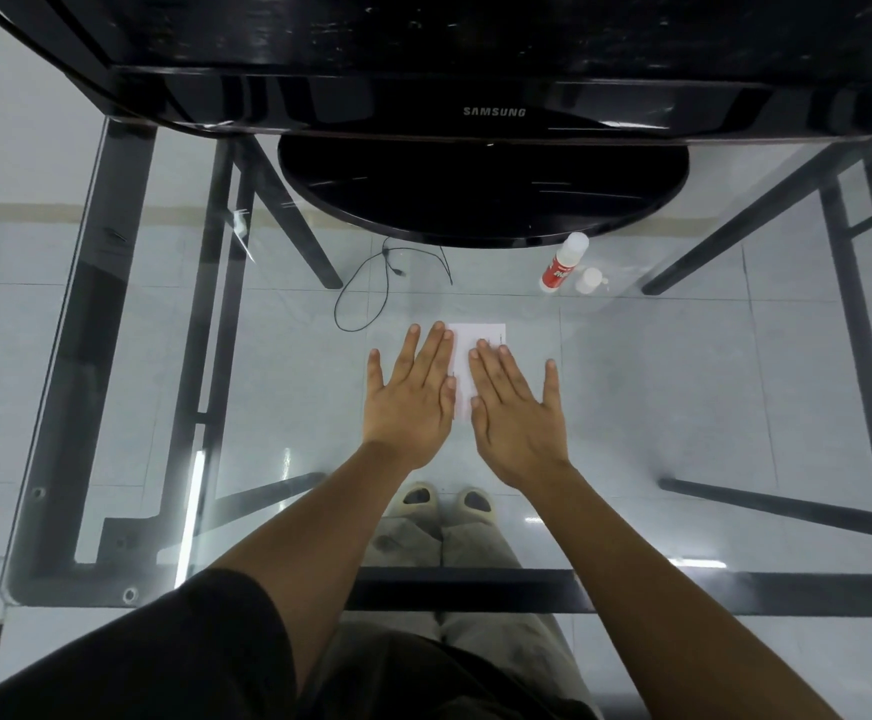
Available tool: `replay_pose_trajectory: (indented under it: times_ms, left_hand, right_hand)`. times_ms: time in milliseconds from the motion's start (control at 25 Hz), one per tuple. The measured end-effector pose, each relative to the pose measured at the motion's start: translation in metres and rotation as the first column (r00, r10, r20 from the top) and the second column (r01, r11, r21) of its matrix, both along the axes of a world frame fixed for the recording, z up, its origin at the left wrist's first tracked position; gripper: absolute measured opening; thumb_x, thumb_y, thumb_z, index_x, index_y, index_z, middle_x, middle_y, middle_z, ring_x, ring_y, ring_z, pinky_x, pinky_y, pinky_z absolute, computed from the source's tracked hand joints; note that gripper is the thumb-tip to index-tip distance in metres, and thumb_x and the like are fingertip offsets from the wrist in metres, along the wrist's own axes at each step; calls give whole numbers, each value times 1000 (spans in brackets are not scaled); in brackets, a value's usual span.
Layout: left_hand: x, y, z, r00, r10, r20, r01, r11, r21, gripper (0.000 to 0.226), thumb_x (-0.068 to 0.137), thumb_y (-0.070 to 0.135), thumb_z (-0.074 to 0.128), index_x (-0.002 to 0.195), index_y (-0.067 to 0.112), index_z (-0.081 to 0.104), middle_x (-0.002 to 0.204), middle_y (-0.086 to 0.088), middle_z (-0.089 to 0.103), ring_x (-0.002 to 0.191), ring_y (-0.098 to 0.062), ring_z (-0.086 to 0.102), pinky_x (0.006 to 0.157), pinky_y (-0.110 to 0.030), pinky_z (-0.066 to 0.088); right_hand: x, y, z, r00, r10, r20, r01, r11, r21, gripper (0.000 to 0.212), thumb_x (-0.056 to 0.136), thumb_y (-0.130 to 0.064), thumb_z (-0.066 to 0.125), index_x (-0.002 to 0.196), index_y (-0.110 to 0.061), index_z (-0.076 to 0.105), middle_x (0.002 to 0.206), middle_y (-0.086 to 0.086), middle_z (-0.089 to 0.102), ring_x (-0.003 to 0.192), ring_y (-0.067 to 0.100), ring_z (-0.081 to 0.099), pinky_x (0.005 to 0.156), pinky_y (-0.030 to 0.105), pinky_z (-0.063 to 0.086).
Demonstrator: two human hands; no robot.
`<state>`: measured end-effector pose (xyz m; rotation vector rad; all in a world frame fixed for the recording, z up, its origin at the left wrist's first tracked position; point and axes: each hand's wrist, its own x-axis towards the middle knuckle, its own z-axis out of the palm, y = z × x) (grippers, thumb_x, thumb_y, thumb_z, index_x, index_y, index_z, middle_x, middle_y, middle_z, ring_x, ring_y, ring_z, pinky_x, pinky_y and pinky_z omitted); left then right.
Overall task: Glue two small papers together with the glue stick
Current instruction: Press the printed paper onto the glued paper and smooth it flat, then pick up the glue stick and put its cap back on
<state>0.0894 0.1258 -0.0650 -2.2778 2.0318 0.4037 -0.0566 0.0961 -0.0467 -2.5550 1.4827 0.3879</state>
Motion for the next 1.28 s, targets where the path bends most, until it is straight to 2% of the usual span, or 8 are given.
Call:
replay_pose_trajectory:
  times_ms: [240,400,520,680,880,1000,1120,1280]
  left_hand:
    - [0,-1,2,999,-3,-46,3,1000,7,53,91,44,-10,135,26,-34,156,7,-16,135,-13,-31,109,-48,-13]
    - [0,0,-2,1000,-5,-4,5,1000,-8,55,93,45,-6,138,24,-31,148,9,-31,135,-14,-32,109,-49,-12]
    - [0,-1,-4,1000,8,-14,-8,1000,-14,56,95,45,-3,140,24,-28,143,11,-37,132,-12,-37,108,-48,-14]
    - [0,0,-1,1000,4,-15,-4,1000,6,55,91,45,-11,137,25,-33,155,7,-20,135,-14,-30,109,-48,-13]
    - [0,-1,7,998,8,-61,-5,999,46,54,90,46,-11,133,26,-37,156,5,-16,140,-17,-22,109,-48,-12]
    - [4,-2,13,981,4,-194,5,999,47,53,89,50,-11,128,32,-42,154,8,-23,138,-12,-25,110,-47,-13]
    - [13,-5,21,904,61,-424,-69,998,-2,53,93,50,-2,134,34,-30,148,16,-27,135,-4,-26,112,-41,-11]
    - [14,-35,41,805,55,-591,-144,984,-105,55,100,38,19,146,19,-4,156,5,-4,140,-5,-6,115,-29,2]
  right_hand:
    - [-14,0,-2,993,-104,48,104,995,0,60,93,-47,1,144,-21,-17,156,-3,-12,142,18,-17,105,46,-28]
    - [6,-15,-6,993,-16,117,14,1000,12,57,97,-44,6,141,-21,-23,157,-2,-15,132,9,-33,106,43,-24]
    - [3,-20,-11,998,-2,68,4,999,-39,58,97,-45,8,141,-22,-22,157,-3,-13,133,11,-32,106,45,-24]
    - [7,-11,-12,984,-170,63,174,983,-65,59,97,-45,7,147,-21,-11,158,-2,-6,144,17,-11,106,48,-22]
    - [8,-11,-10,971,-231,69,233,972,-22,59,97,-45,7,146,-20,-14,158,-2,-11,143,17,-16,103,46,-28]
    - [2,-11,-5,965,-206,160,202,979,43,58,98,-44,8,145,-21,-17,157,-4,-16,138,12,-25,105,41,-28]
    - [-14,-11,4,927,-235,291,230,972,52,57,97,-43,5,145,-22,-16,152,-10,-20,134,5,-30,105,36,-27]
    - [-45,-20,9,856,-369,363,347,929,126,57,96,-42,7,145,-19,-12,156,-3,-14,141,12,-17,113,35,-11]
